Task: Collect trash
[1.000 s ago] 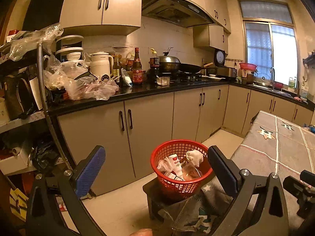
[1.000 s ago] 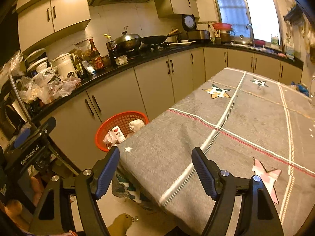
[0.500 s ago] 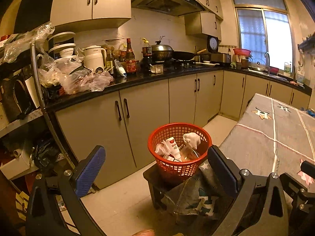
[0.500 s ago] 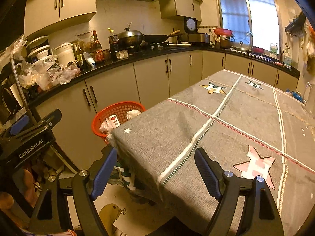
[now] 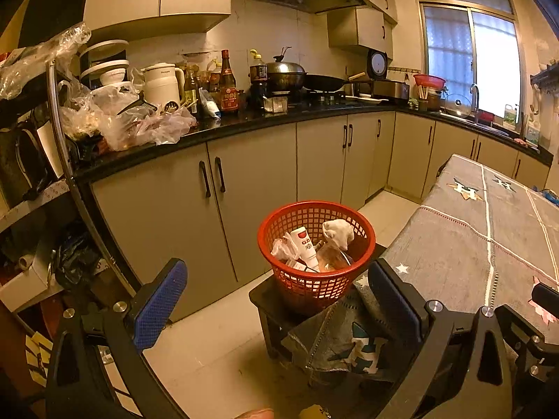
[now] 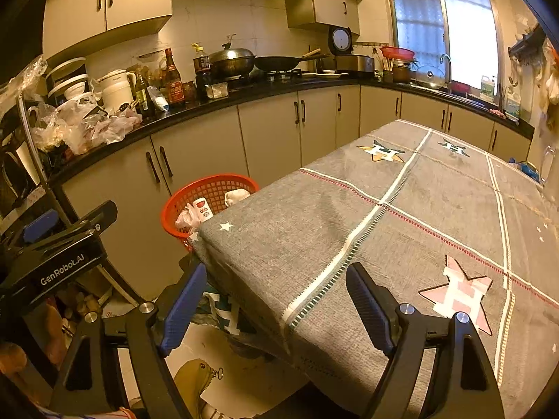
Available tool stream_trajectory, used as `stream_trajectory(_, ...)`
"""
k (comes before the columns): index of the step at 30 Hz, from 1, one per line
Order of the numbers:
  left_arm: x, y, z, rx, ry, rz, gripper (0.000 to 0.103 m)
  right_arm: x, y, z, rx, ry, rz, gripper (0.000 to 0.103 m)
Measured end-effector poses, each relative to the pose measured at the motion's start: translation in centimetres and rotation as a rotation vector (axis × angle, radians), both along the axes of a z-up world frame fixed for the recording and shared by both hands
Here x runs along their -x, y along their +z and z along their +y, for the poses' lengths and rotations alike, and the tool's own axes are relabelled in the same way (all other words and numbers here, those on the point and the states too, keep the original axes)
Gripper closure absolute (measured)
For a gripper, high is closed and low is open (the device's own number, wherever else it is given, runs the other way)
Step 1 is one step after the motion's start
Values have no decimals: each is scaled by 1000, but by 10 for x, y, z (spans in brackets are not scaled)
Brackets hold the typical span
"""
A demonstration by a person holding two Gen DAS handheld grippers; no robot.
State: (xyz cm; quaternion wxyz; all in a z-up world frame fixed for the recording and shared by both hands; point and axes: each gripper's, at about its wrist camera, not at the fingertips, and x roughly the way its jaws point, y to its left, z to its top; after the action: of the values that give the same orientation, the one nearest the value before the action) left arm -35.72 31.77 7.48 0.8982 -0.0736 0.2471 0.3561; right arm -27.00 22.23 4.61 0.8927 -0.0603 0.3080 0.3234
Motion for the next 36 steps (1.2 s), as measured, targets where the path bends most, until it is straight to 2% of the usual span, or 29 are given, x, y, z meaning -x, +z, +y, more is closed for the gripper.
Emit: stream_trajectory(36,-10,-15,0,44,-20,48,0,1,-10,5,9,7,21,16)
